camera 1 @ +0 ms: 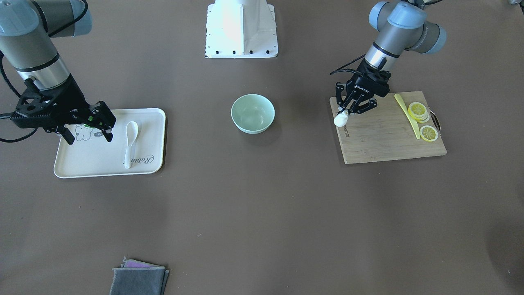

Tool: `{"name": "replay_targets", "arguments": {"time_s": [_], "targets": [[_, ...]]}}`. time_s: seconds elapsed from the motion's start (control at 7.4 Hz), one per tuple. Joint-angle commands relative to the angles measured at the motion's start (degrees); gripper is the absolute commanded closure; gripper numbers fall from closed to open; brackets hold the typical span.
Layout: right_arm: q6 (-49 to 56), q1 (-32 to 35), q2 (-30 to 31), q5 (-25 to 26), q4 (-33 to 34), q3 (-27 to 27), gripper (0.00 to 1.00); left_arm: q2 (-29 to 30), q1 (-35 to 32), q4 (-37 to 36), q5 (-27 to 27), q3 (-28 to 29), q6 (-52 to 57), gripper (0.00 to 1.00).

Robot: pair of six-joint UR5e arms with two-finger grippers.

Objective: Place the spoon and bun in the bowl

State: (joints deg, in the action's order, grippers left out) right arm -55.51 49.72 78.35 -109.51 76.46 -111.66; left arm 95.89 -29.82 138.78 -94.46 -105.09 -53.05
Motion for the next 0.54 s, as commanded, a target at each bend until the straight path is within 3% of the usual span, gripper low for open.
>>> {"name": "replay_targets", "arguments": {"time_s": [0.0,0.27,0.41], "targets": [[-0.03,0.02,-0.04,0.0,0.0,0.04,0.0,11.11,0.28,-6.11,2.42,2.52,-4.15,0.83],[-0.03,-0.07,-0.12,0.0,0.0,0.22,0.0,19.13,2.64,-13.95,2.79,2.7,-8.63,0.76],[-0.03,-0.07,-0.12,0.0,0.0,0.39,0.0,20.64,4.92,-14.06,5.57,3.31,-9.6,0.68]]}}
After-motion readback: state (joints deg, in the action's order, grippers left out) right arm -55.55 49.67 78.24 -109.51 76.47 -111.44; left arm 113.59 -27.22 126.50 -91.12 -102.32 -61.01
